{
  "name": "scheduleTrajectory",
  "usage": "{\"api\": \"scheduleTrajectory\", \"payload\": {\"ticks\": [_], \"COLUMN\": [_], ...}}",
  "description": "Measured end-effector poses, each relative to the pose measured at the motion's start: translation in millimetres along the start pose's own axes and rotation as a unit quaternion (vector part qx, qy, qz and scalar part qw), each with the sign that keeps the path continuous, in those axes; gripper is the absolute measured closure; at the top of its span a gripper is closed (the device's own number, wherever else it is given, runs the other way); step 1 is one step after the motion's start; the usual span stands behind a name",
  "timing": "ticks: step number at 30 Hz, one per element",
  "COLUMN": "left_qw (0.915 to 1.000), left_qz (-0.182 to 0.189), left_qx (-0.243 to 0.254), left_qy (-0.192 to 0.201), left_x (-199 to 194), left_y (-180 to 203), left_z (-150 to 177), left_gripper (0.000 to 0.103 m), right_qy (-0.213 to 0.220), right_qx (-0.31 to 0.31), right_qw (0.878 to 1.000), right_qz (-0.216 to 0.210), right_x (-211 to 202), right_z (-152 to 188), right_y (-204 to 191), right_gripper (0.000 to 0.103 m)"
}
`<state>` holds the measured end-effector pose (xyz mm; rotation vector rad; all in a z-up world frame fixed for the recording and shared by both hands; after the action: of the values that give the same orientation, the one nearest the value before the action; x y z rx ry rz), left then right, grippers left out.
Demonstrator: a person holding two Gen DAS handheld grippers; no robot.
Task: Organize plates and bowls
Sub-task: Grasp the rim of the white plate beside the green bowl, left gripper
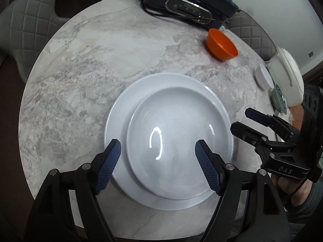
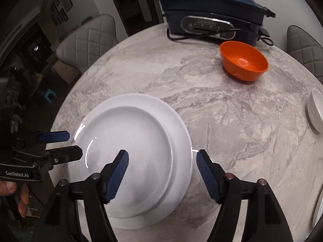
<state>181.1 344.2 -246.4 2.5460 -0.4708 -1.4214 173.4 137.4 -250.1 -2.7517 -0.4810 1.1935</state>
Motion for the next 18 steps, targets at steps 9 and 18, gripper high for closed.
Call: {"api": "scheduleTrajectory", "payload": {"ticks": [9, 18], "left_qw": [0.9800, 0.9773], "left_qz": [0.195, 0.169], "left_qx": [0.020, 0.005], "left_qy": [0.034, -0.128], "left_x": [9.3, 82.9], "left_y": [158.5, 291.2], "left_z": [-21.0, 46.5], "left_gripper": [0.001, 0.002], "right_qy": [0.042, 0.104], "right_qx": [0.184, 0.377], "right_qw": [0.982, 0.918], "right_qz": [0.005, 0.069], "right_x": [-97.4, -209.2], "right_z": [31.3, 109.9], "right_y": [108.2, 294.5], "right_gripper": [0.015, 0.015]}}
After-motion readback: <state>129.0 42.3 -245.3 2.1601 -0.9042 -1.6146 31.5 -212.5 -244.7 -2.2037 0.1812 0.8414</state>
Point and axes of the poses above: each gripper's, at about its wrist camera, not at the fingertips, and x roughly the way its jaws point, y to its right, z to its underside, the point moved 7 cm from there along x, roughly the way its jaws point, and after that the axes turned 13 degrees about y, right-handed, at the moved point
